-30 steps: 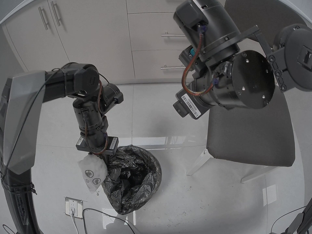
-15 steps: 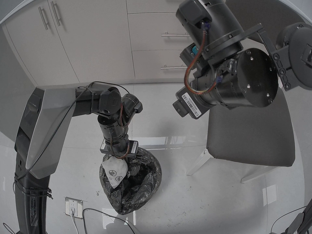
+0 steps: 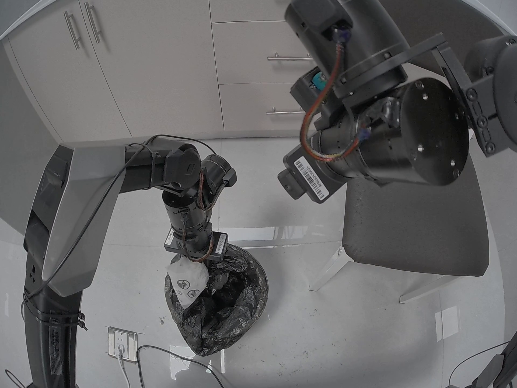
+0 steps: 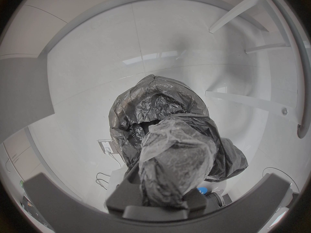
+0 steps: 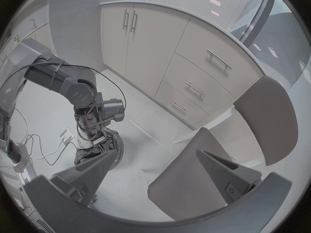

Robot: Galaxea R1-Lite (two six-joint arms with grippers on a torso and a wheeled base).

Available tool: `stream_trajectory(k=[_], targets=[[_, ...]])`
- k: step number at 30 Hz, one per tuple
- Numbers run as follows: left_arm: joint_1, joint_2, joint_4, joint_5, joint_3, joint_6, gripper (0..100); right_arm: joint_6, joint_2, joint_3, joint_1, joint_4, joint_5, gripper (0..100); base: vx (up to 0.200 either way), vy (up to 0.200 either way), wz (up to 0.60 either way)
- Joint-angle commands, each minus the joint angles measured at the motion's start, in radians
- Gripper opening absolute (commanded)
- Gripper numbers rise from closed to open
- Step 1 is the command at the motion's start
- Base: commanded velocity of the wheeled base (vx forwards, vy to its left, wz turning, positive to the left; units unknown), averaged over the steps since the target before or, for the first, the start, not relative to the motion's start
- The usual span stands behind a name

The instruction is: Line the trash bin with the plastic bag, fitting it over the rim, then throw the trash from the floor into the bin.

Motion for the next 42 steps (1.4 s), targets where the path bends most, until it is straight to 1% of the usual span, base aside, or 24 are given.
stream_trajectory(k=[1,9,10,36,37,42], targets=[[0.000,-0.013,-0.002,0.001,0.000,0.000,0,-0.004,-0.006,0.000,0.006,0.000,0.000,100,0.000,0.000,0.00],[-0.003,-0.008,0.000,0.003,0.000,0.000,0,-0.006,-0.017,0.000,0.006,-0.003,0.000,100,0.000,0.000,0.00],[-0.003,-0.008,0.000,0.003,0.000,0.000,100,-0.006,-0.017,0.000,0.006,-0.003,0.000,100,0.000,0.000,0.00],[-0.008,-0.014,-0.008,0.014,0.000,-0.011,100,0.002,-0.020,0.000,0.006,-0.006,-0.005,100,0.000,0.000,0.00],[-0.008,-0.014,-0.007,0.014,0.000,-0.013,0,0.002,-0.020,0.000,0.006,-0.006,-0.002,100,0.000,0.000,0.00],[-0.008,-0.013,-0.007,0.014,0.000,-0.014,0,0.002,-0.017,0.000,0.006,-0.006,0.000,100,0.000,0.000,0.00]])
